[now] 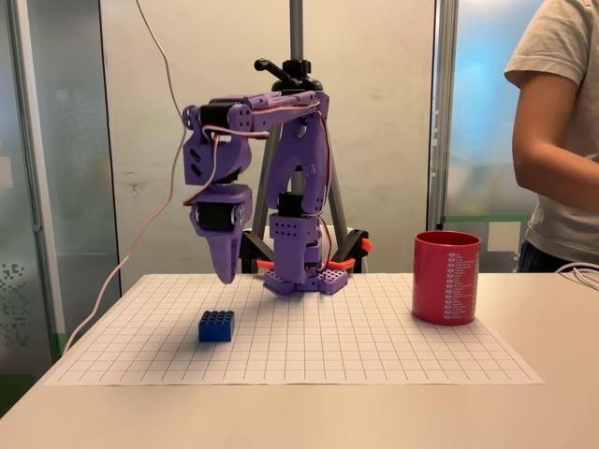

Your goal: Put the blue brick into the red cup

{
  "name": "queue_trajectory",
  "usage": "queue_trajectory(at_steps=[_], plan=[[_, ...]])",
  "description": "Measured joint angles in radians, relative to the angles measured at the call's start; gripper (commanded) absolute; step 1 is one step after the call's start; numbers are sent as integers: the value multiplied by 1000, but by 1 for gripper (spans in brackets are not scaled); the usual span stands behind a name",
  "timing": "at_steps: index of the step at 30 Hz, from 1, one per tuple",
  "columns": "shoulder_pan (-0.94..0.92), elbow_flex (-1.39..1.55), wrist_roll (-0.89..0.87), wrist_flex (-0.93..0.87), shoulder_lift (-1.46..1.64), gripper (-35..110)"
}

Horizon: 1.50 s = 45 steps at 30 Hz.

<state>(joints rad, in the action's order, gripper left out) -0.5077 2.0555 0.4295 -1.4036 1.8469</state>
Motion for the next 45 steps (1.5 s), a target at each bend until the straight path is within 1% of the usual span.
queue_trajectory(at_steps=[5,6,7,8,9,10,11,15,19,26,38,39,40,41,42,45], plan=[[-2,12,12,0,0,0],[-2,12,28,0,0,5],[2,12,43,2,0,21],[3,12,67,-18,0,41],[5,12,87,-37,0,51],[5,12,98,-54,0,58],[5,12,112,-64,0,61],[-29,12,198,-103,0,61],[-18,12,235,-100,0,61],[-41,21,227,-8,-57,61],[-133,112,275,115,-189,59],[-129,121,282,140,-196,52],[-133,129,275,152,-201,39],[-146,133,278,152,-202,23],[-147,133,281,164,-201,0],[-126,133,281,195,-216,0]])
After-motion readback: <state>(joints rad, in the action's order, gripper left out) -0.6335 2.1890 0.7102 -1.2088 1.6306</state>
